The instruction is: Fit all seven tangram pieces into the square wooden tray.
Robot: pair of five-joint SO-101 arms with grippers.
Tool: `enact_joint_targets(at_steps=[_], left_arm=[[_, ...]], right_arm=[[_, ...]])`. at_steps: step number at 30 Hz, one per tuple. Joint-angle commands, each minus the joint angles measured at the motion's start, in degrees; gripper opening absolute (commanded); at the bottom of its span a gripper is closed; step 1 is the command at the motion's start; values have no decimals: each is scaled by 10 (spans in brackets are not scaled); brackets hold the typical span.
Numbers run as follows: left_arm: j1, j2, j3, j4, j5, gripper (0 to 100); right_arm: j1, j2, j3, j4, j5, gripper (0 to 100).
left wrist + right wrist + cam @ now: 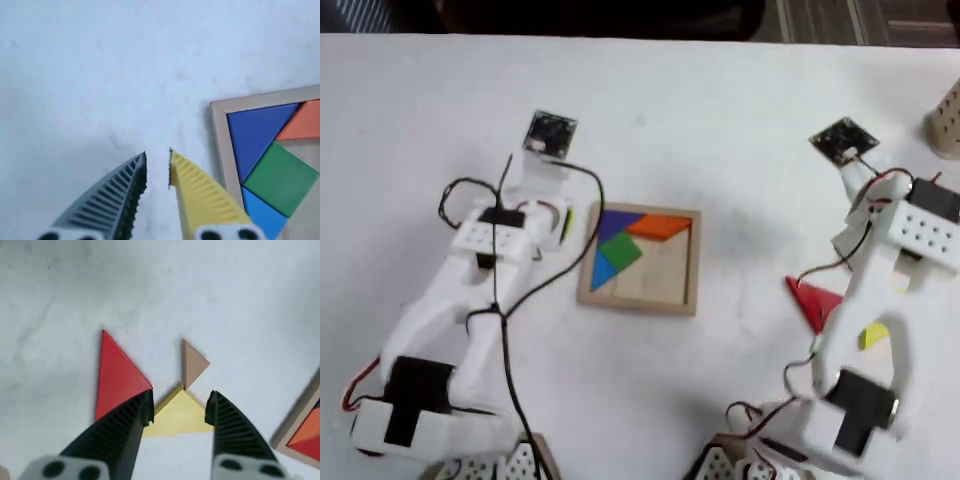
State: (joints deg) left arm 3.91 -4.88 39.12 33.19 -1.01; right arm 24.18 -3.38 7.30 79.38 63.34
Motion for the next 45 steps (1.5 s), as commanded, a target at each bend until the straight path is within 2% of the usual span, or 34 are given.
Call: enact_joint_targets(at_steps=[1,8,17,25,38,45], left_arm=[[-7,-3,-33,4,13,146],[-7,-1,-33,2,13,151],[-4,-1,-33,1,9,151],[-3,0,-33,1,9,151],[-3,0,-33,1,9,151],[-3,0,-33,1,9,151]], right_arm=[[19,78,-82,7,46,173],[26,275,-229,8,68,173],[34,410,-337,16,68,173],[70,431,-336,17,128,173],[87,432,-294,20,122,170],[76,429,-293,-7,71,170]])
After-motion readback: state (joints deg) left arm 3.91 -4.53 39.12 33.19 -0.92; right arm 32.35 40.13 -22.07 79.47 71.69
